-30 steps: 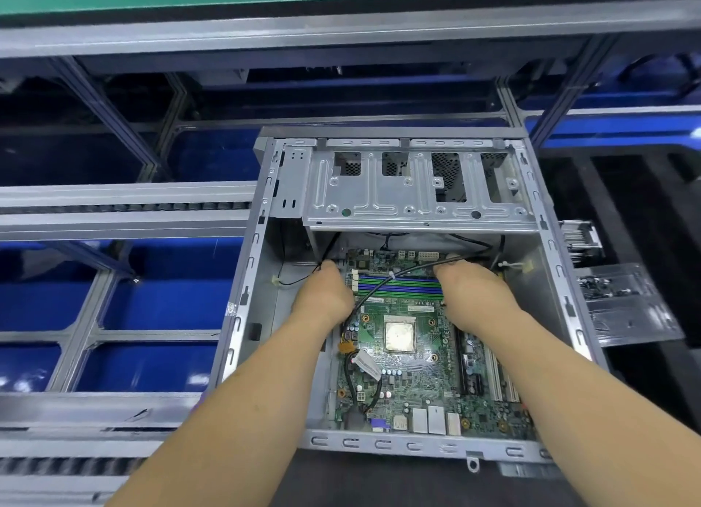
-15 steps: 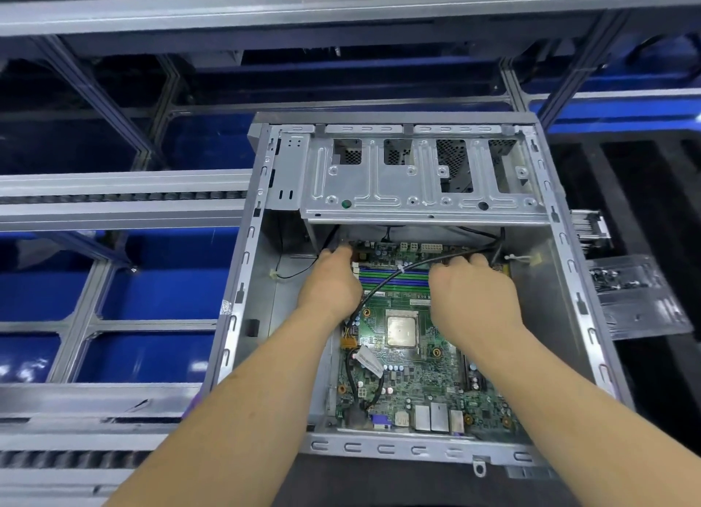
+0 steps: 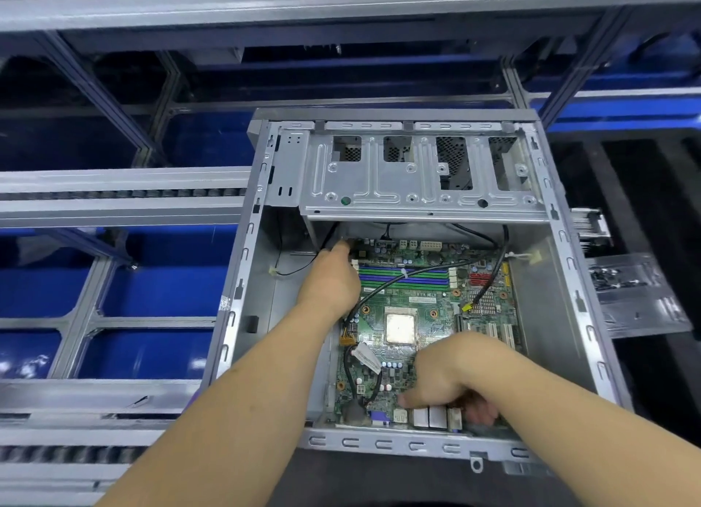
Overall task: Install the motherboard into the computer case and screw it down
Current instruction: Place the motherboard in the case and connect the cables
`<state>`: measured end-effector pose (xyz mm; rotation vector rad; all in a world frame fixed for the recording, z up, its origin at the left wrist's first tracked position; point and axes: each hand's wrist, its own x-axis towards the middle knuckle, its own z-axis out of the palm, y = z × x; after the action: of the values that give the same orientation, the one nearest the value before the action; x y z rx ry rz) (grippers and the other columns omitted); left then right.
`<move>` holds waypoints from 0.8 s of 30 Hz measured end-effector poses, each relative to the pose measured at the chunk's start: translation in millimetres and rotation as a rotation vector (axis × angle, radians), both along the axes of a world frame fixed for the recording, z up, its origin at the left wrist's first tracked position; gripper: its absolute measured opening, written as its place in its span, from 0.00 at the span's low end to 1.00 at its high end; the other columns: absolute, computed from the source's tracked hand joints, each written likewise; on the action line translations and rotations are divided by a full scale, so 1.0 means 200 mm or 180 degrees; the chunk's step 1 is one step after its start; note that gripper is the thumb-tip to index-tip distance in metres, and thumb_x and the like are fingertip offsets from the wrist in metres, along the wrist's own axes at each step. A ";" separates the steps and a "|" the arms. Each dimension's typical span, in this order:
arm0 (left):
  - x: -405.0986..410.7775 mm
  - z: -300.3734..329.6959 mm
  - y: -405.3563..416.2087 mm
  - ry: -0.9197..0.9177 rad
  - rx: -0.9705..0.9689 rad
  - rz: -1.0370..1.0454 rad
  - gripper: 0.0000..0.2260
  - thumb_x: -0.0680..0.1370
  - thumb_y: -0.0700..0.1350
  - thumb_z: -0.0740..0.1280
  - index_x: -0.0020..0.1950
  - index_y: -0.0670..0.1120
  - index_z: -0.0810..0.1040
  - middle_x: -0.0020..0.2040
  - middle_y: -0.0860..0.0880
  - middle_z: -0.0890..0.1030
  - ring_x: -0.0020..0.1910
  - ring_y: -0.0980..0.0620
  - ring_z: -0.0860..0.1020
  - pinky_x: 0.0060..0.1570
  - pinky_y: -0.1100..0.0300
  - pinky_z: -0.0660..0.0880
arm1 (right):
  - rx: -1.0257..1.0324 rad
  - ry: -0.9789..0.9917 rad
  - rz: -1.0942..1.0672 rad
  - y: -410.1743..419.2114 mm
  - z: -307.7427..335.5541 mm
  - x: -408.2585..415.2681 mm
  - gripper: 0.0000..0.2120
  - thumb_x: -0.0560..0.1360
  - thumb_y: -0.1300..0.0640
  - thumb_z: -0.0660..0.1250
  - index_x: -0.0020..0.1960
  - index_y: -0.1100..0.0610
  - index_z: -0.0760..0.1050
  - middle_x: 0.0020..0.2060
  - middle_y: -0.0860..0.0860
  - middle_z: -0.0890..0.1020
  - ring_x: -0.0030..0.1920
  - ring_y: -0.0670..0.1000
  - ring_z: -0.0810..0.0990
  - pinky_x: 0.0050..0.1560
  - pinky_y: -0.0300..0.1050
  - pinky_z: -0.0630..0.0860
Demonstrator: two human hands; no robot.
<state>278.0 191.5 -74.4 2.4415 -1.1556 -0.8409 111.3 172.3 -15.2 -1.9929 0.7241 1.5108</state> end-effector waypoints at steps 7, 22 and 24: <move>0.00 0.01 0.00 0.0022 -0.0018 -0.0002 0.14 0.81 0.37 0.55 0.65 0.39 0.70 0.60 0.37 0.74 0.57 0.38 0.74 0.47 0.53 0.68 | 0.0078 0.0201 -0.0880 -0.01 -0.06 -0.01 0.31 0.81 0.40 0.65 0.66 0.67 0.70 0.49 0.63 0.78 0.39 0.57 0.87 0.39 0.51 0.85; -0.01 0.01 0.00 -0.0033 0.0051 -0.0068 0.12 0.81 0.37 0.53 0.62 0.37 0.70 0.58 0.36 0.74 0.51 0.40 0.72 0.44 0.54 0.66 | 0.0170 -0.0026 -0.0269 0.01 -0.10 0.01 0.21 0.80 0.45 0.67 0.38 0.59 0.69 0.35 0.53 0.73 0.27 0.54 0.74 0.34 0.47 0.74; 0.00 0.00 0.00 -0.0029 0.0063 -0.0068 0.12 0.81 0.37 0.53 0.62 0.37 0.70 0.57 0.37 0.74 0.47 0.43 0.69 0.44 0.53 0.66 | 0.0216 0.0035 -0.0305 0.02 -0.12 0.01 0.22 0.80 0.45 0.67 0.38 0.60 0.67 0.36 0.56 0.76 0.28 0.55 0.77 0.41 0.49 0.77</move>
<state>277.3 192.4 -73.5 2.4554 -1.1841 -0.8525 113.7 175.5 -38.7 -1.8746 0.7520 1.4720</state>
